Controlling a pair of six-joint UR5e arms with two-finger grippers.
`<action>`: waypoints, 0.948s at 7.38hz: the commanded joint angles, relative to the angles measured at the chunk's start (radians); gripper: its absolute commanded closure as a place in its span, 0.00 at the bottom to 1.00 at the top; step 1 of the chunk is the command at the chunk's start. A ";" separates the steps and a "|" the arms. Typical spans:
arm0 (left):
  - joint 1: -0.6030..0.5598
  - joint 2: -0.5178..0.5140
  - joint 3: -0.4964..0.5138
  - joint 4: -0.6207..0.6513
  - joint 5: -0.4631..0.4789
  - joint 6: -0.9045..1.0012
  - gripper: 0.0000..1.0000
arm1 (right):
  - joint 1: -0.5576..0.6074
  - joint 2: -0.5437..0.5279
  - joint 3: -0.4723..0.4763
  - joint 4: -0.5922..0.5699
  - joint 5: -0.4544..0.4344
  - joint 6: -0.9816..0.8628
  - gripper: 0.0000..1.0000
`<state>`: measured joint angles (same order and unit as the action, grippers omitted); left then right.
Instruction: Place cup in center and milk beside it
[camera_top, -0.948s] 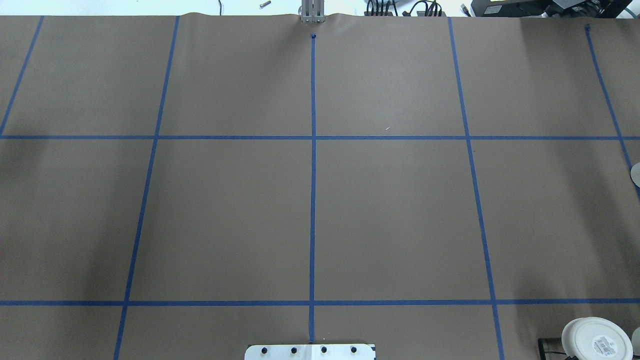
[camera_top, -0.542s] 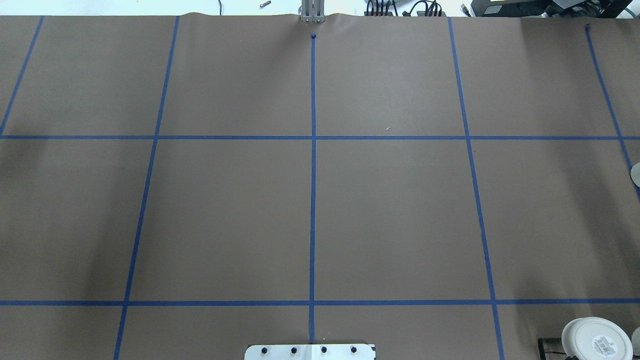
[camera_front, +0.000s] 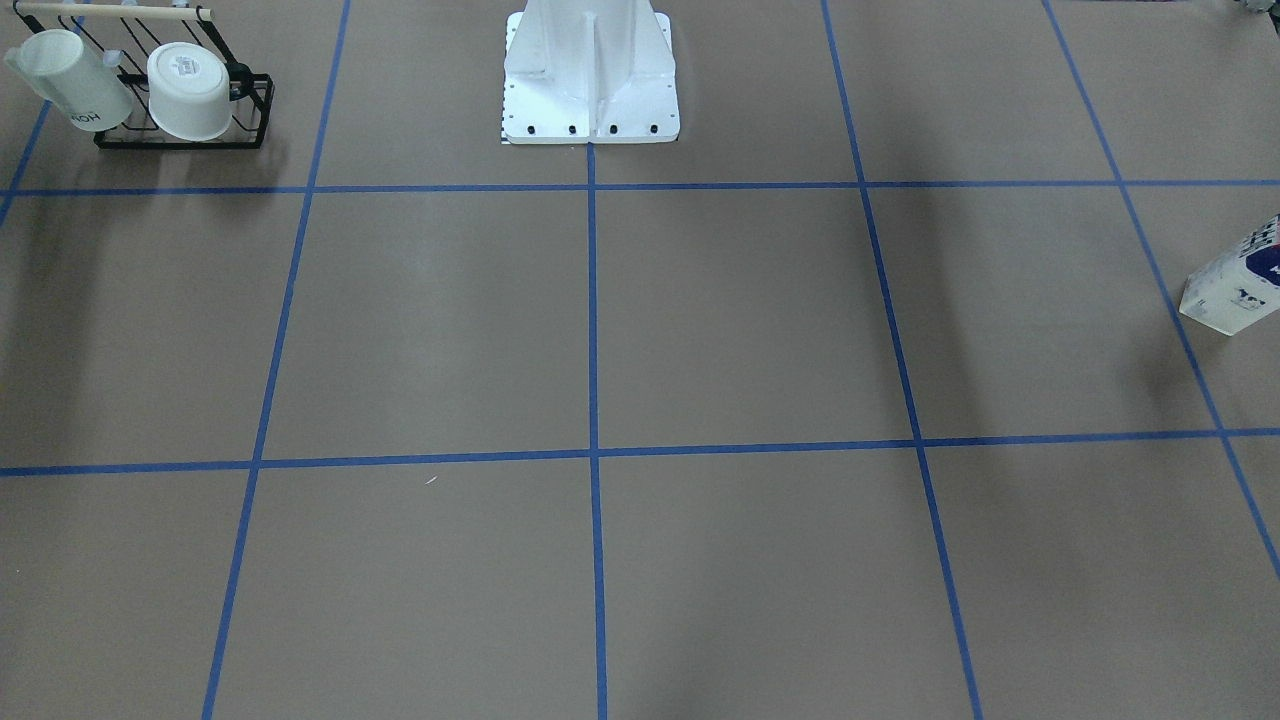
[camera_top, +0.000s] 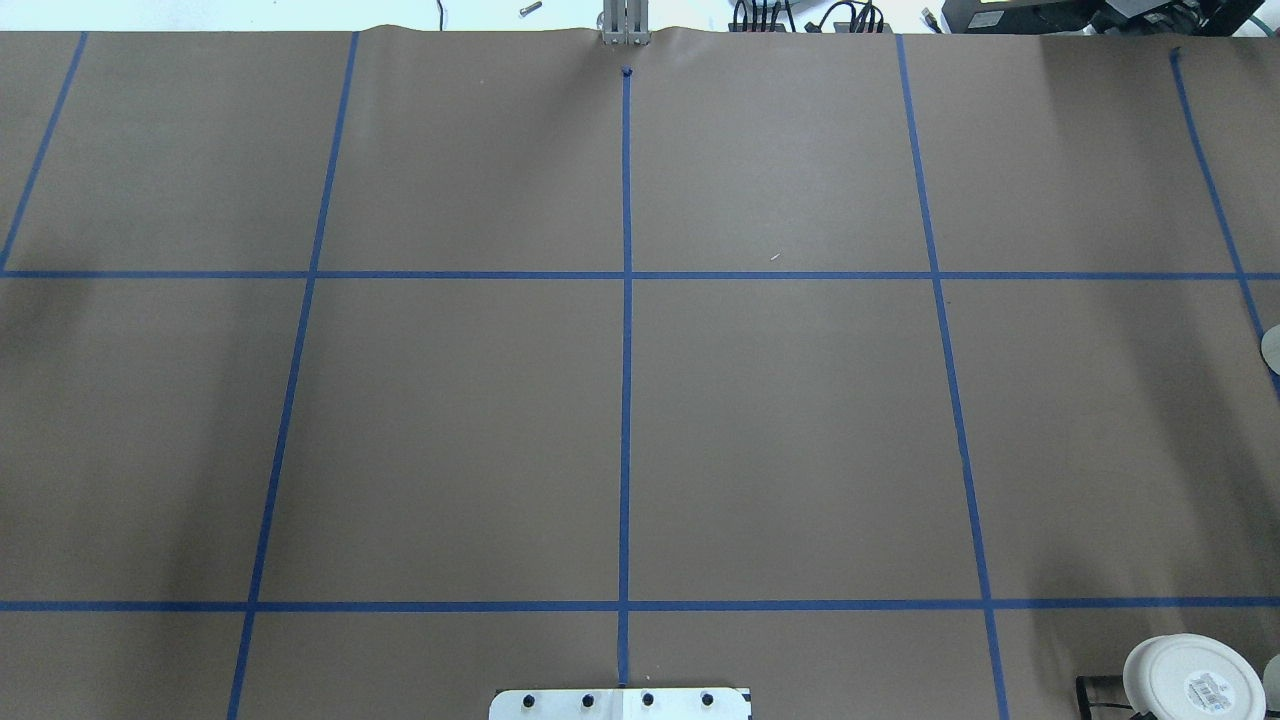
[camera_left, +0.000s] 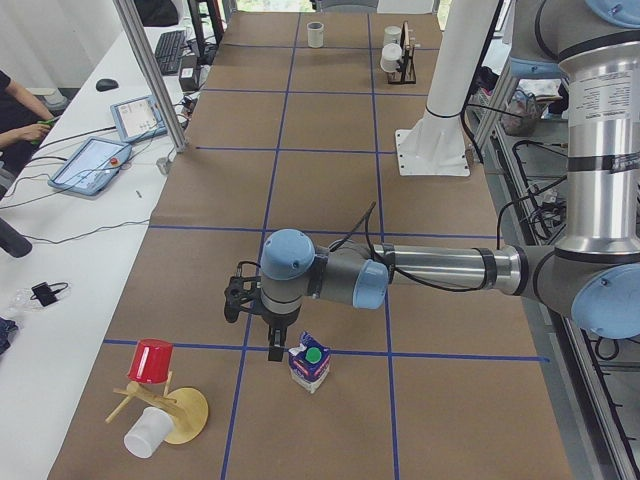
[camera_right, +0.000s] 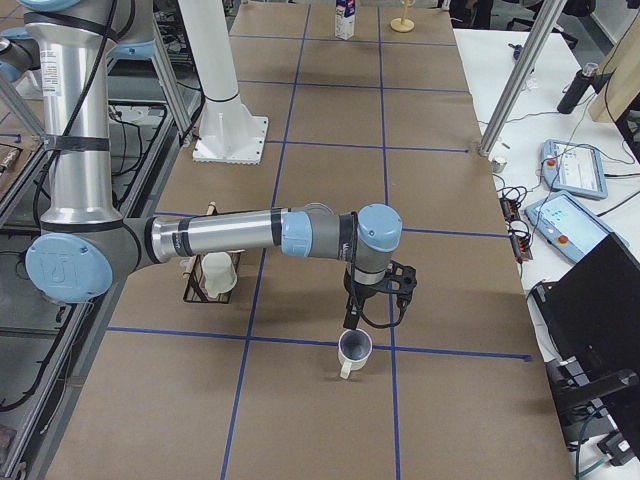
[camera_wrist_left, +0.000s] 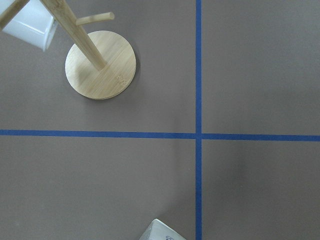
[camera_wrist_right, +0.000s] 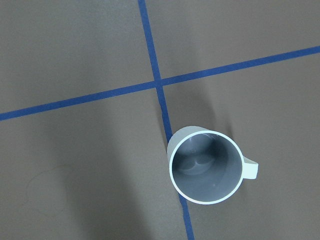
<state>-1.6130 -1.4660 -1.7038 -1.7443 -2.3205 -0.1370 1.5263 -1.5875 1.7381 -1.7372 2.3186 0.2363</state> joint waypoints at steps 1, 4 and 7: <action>0.002 0.001 -0.002 -0.003 -0.002 0.002 0.01 | 0.000 0.000 0.012 0.001 0.025 -0.002 0.00; 0.005 -0.019 0.012 -0.038 0.006 -0.004 0.01 | 0.000 -0.012 -0.052 0.031 0.050 0.009 0.00; 0.005 -0.014 0.044 -0.099 0.007 -0.001 0.01 | -0.002 0.006 -0.194 0.196 0.042 -0.144 0.00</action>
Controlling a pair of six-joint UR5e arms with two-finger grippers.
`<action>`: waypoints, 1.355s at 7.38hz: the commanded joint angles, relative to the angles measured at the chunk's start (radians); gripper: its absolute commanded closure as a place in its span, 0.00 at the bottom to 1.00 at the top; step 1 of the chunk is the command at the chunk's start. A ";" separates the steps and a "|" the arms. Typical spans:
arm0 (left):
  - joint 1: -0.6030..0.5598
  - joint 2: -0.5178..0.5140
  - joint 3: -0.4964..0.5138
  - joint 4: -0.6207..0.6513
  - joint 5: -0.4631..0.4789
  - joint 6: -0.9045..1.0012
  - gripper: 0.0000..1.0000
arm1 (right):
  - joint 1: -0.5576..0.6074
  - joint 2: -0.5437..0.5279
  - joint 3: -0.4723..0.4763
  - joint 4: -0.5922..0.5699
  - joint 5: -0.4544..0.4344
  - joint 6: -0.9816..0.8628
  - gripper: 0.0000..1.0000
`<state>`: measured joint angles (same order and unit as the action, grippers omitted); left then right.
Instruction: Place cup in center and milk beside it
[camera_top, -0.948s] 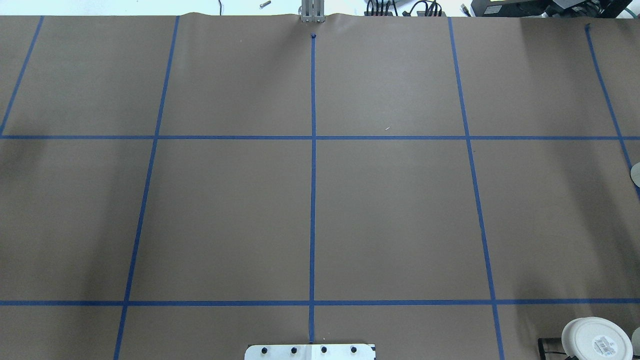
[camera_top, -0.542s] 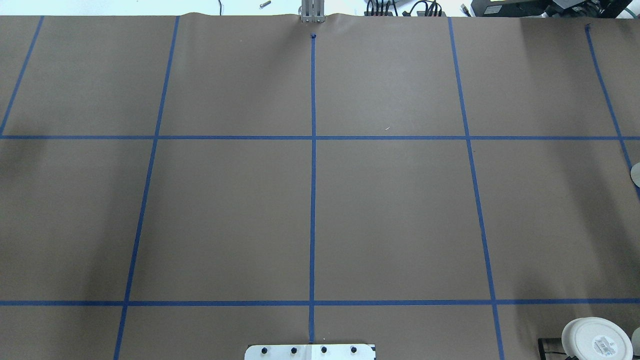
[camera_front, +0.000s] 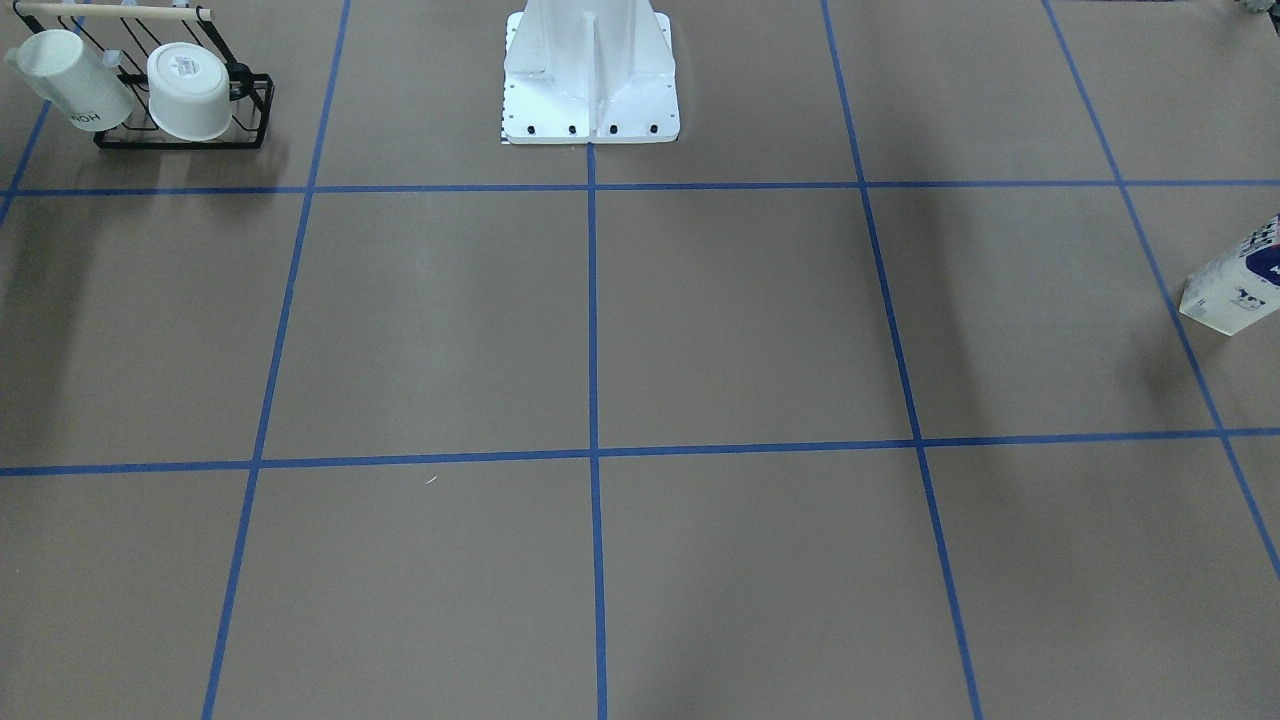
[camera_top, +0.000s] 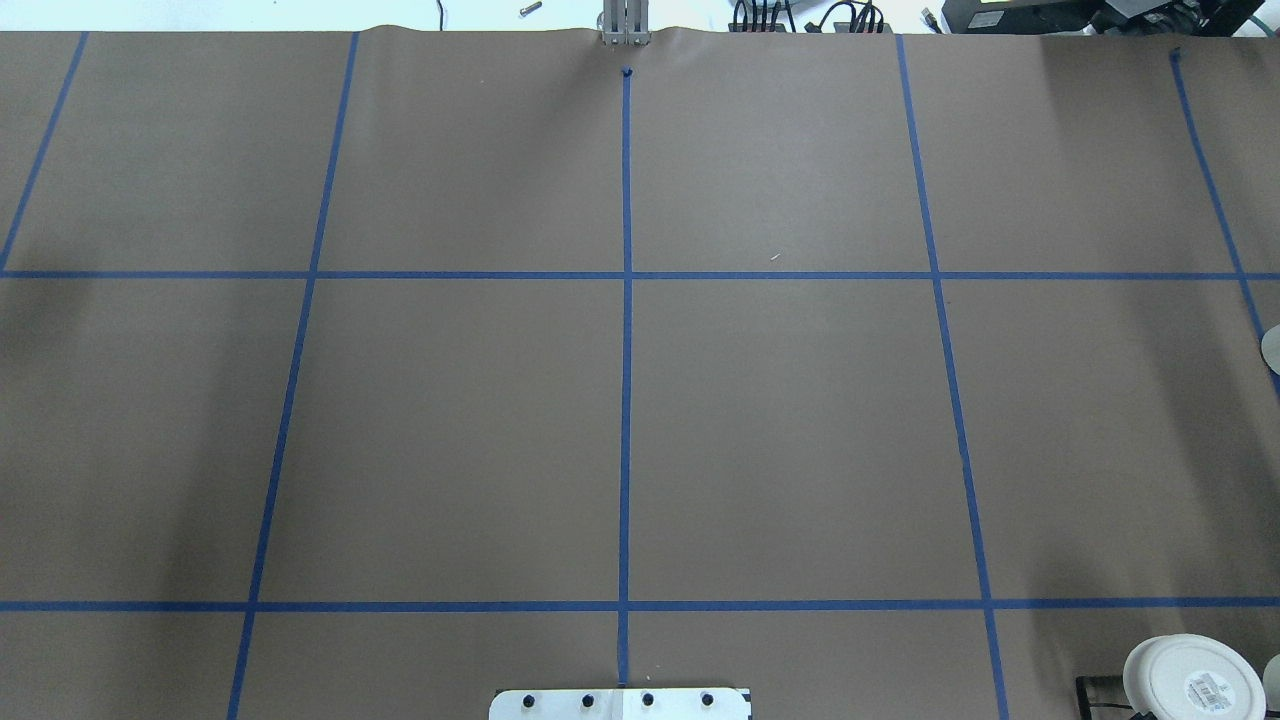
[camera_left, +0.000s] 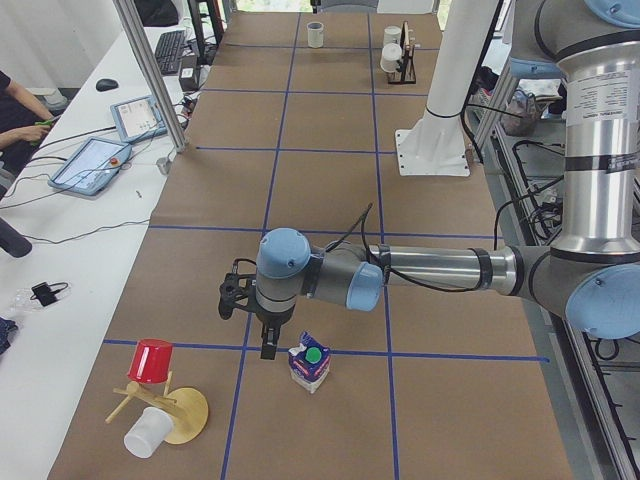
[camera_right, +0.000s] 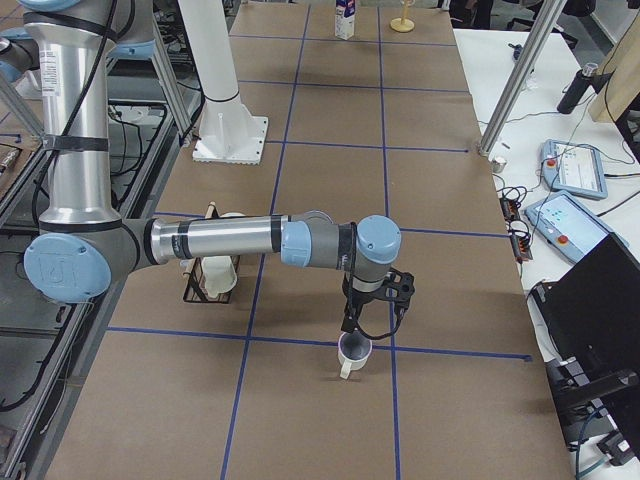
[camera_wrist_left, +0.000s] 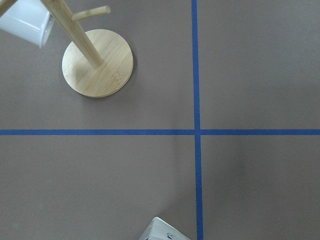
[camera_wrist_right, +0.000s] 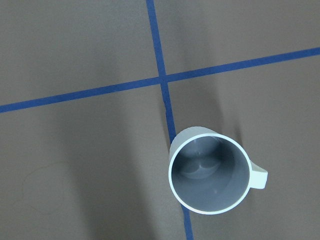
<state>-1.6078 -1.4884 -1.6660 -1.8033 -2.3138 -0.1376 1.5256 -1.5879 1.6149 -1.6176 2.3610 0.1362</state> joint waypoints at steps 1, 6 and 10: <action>0.000 0.013 0.008 -0.066 0.001 -0.002 0.01 | -0.001 0.014 -0.142 0.175 0.001 -0.044 0.00; 0.000 0.013 0.005 -0.068 -0.001 -0.004 0.01 | -0.001 0.035 -0.289 0.321 -0.002 -0.052 0.00; 0.000 0.013 0.008 -0.068 -0.001 -0.002 0.01 | -0.005 0.043 -0.306 0.320 -0.003 -0.052 0.00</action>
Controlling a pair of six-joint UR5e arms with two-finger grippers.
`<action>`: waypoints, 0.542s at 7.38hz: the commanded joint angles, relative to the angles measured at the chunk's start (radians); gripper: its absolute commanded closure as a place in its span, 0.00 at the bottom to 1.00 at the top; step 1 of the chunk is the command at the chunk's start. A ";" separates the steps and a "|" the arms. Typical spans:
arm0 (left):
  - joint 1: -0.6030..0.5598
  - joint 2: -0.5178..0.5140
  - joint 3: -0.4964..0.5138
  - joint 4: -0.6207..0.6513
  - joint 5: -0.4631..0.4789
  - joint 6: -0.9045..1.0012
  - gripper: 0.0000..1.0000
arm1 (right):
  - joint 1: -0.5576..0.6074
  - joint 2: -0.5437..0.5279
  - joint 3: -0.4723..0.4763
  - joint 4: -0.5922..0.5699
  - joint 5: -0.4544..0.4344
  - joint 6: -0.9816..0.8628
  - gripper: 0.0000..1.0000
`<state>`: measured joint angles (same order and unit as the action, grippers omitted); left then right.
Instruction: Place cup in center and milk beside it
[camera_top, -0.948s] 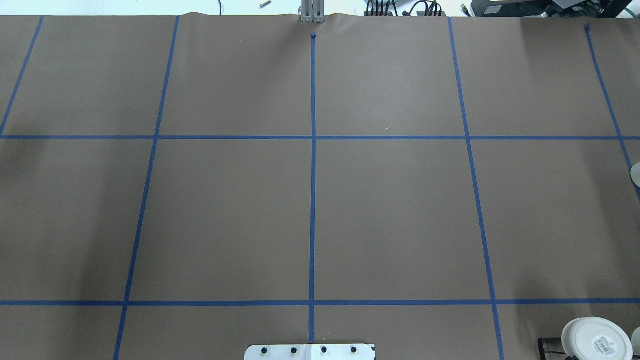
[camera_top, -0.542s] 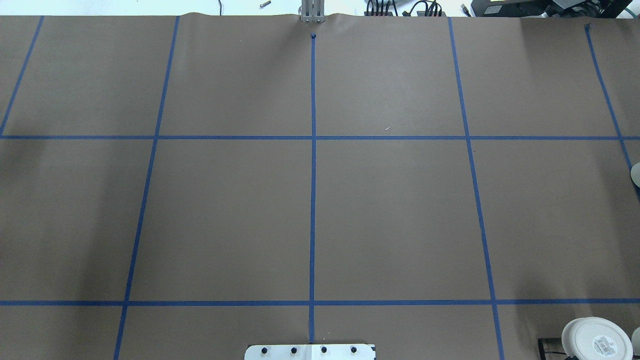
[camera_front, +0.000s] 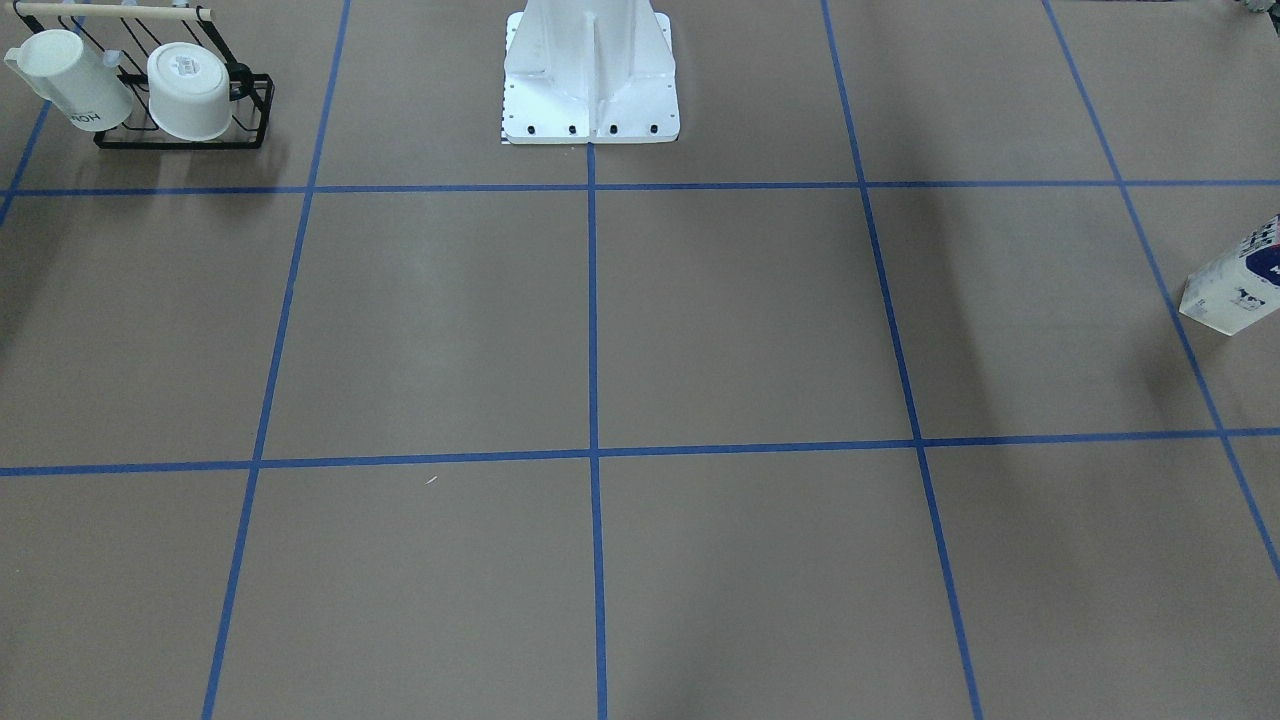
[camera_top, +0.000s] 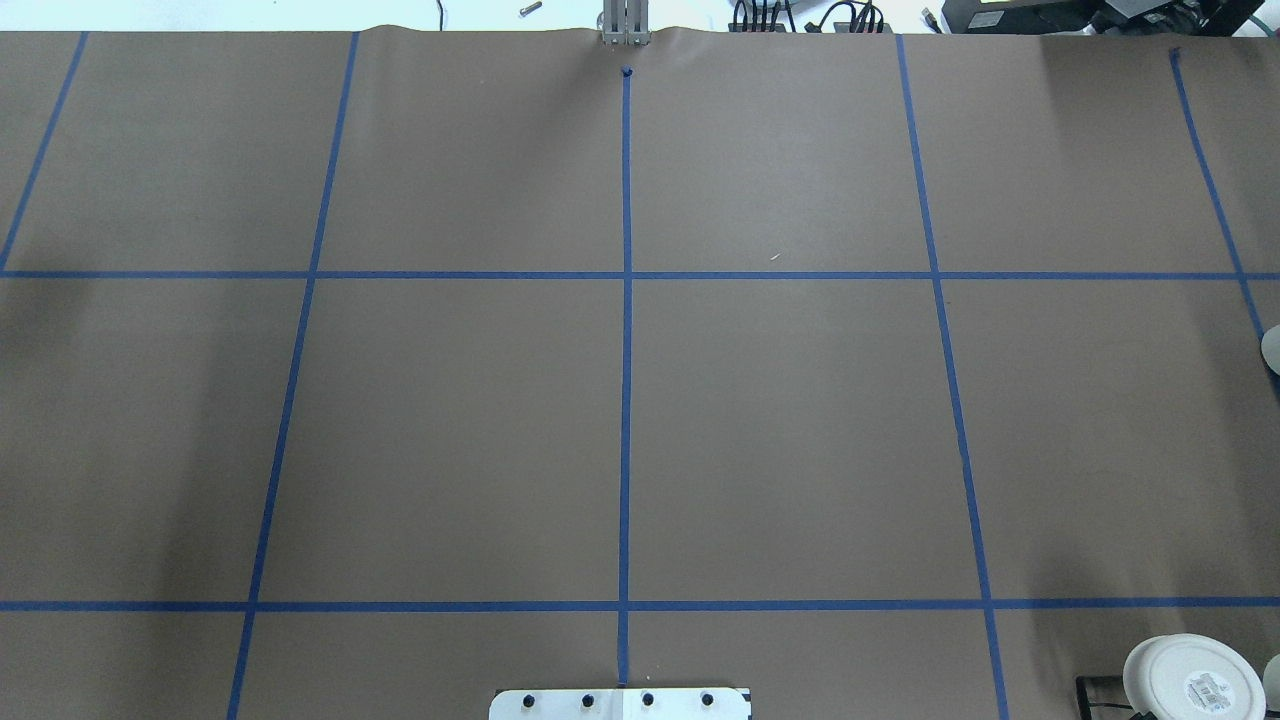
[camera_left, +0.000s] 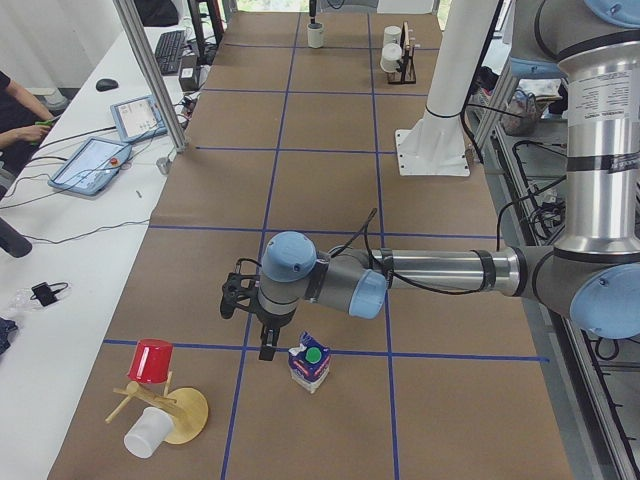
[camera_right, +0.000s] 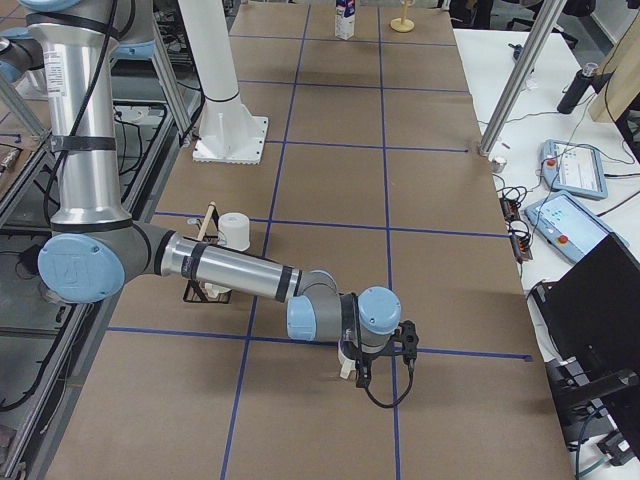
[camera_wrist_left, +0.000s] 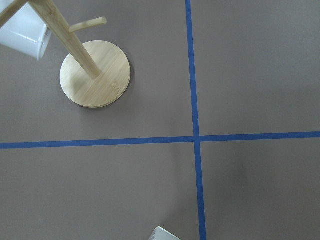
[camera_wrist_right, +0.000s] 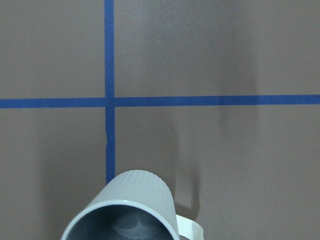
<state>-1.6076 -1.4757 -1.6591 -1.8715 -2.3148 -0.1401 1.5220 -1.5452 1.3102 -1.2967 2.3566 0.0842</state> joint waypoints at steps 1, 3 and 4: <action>0.000 0.000 0.002 0.000 0.000 0.001 0.01 | -0.019 0.000 -0.005 -0.001 -0.002 0.000 0.00; 0.000 0.000 0.002 0.000 -0.002 0.001 0.01 | -0.042 -0.001 -0.008 -0.001 -0.019 0.000 0.00; 0.000 0.000 0.004 0.000 -0.002 0.001 0.01 | -0.046 -0.001 -0.011 -0.001 -0.028 0.000 0.00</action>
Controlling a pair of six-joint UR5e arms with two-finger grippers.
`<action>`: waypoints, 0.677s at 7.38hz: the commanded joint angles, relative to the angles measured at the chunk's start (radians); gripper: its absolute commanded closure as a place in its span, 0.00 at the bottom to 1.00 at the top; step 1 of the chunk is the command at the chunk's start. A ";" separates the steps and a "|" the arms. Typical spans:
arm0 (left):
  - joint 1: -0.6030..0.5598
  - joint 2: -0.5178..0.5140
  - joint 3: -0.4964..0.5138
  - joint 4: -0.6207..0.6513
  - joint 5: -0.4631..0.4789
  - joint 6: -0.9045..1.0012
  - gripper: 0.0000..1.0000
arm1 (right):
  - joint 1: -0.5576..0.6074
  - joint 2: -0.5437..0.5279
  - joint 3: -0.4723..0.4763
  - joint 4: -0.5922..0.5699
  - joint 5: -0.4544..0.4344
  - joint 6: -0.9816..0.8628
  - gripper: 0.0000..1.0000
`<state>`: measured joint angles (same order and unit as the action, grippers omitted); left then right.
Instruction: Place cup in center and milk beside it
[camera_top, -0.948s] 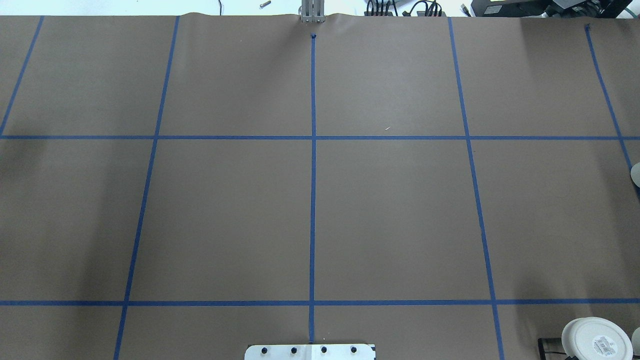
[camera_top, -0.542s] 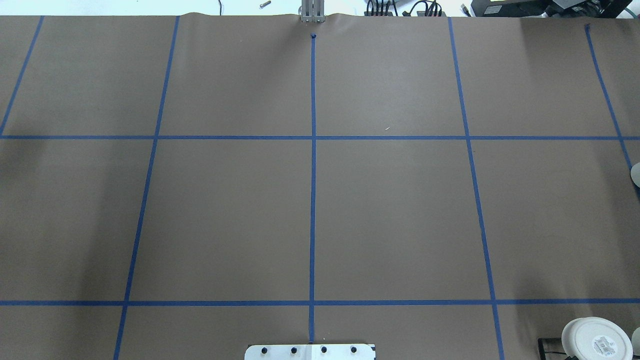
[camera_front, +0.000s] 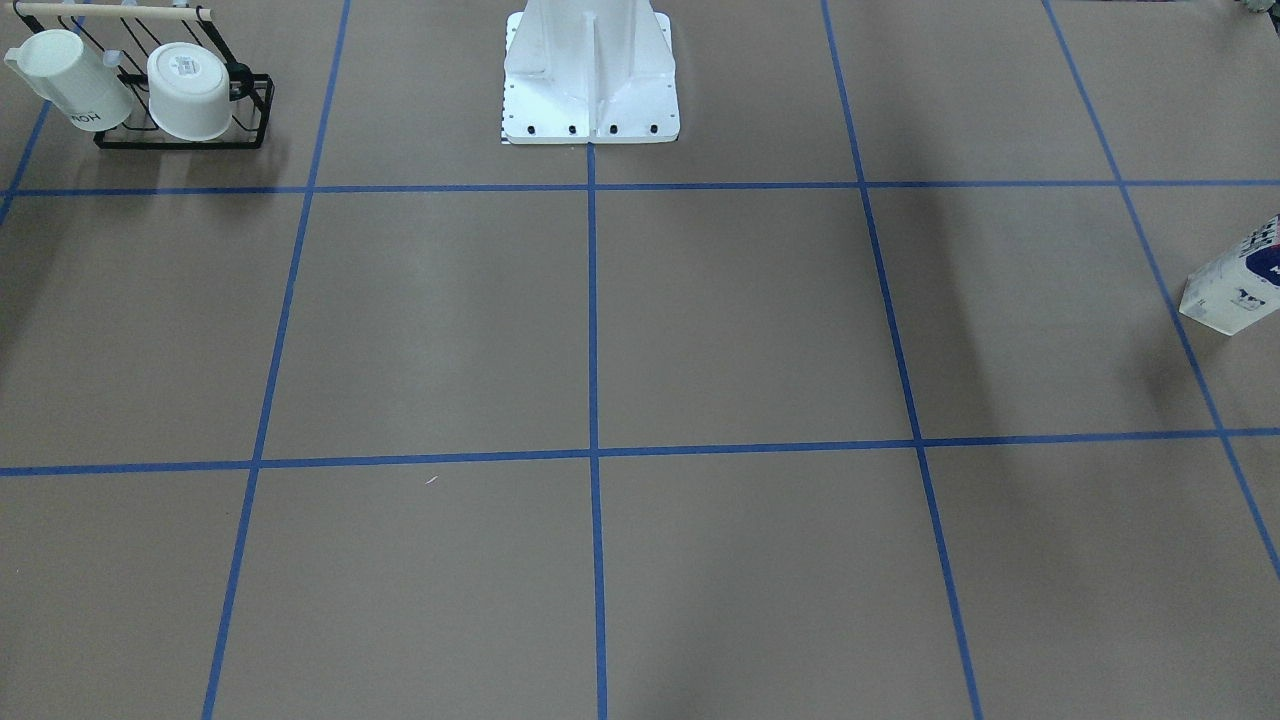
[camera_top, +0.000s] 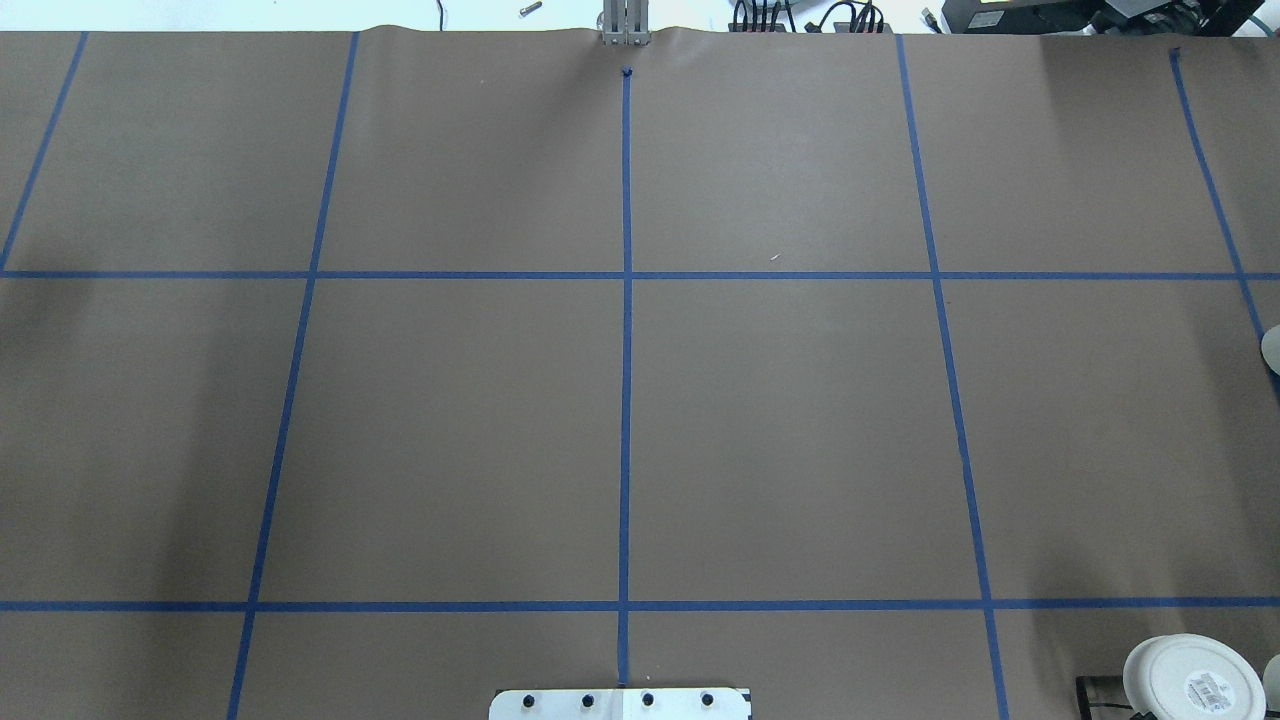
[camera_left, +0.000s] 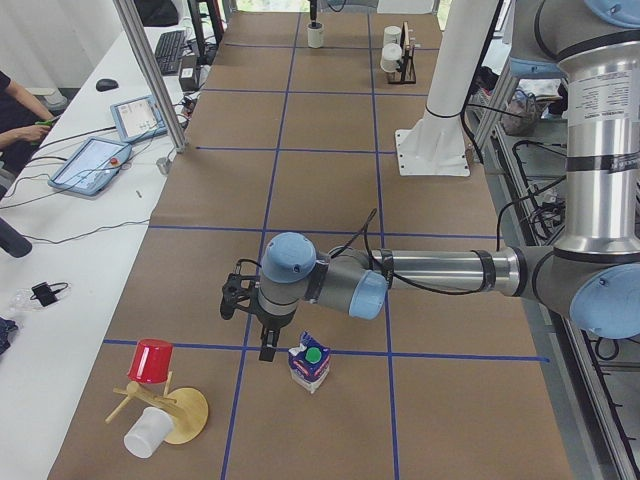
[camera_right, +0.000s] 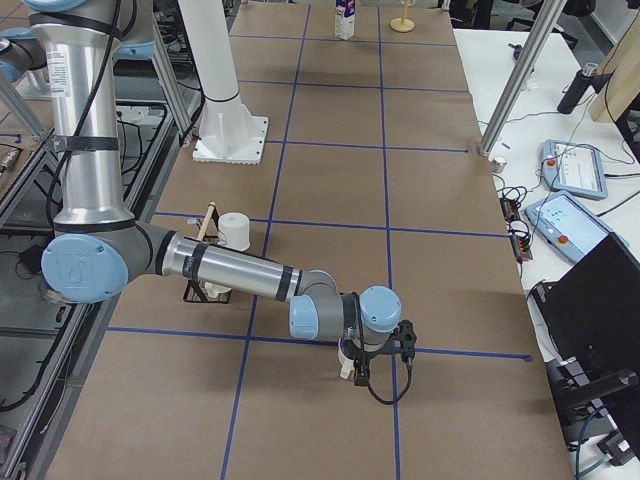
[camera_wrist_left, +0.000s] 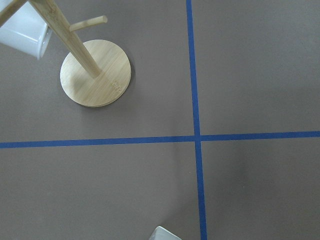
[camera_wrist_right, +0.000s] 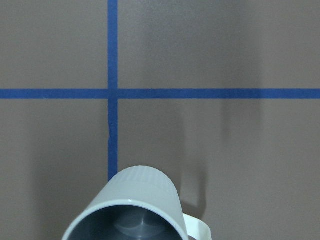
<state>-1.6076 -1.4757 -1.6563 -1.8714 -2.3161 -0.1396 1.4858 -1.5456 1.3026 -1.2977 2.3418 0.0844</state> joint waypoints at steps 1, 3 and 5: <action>0.000 0.000 0.001 0.000 0.000 0.000 0.01 | -0.010 0.001 -0.015 0.000 -0.015 -0.011 0.00; 0.000 -0.002 -0.002 -0.002 0.000 0.002 0.01 | -0.010 0.007 -0.042 0.000 -0.012 -0.053 0.97; 0.000 -0.005 -0.003 0.000 0.000 -0.002 0.01 | -0.010 0.016 -0.057 0.023 -0.006 -0.086 1.00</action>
<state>-1.6076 -1.4792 -1.6590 -1.8718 -2.3163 -0.1408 1.4758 -1.5370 1.2515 -1.2876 2.3313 0.0169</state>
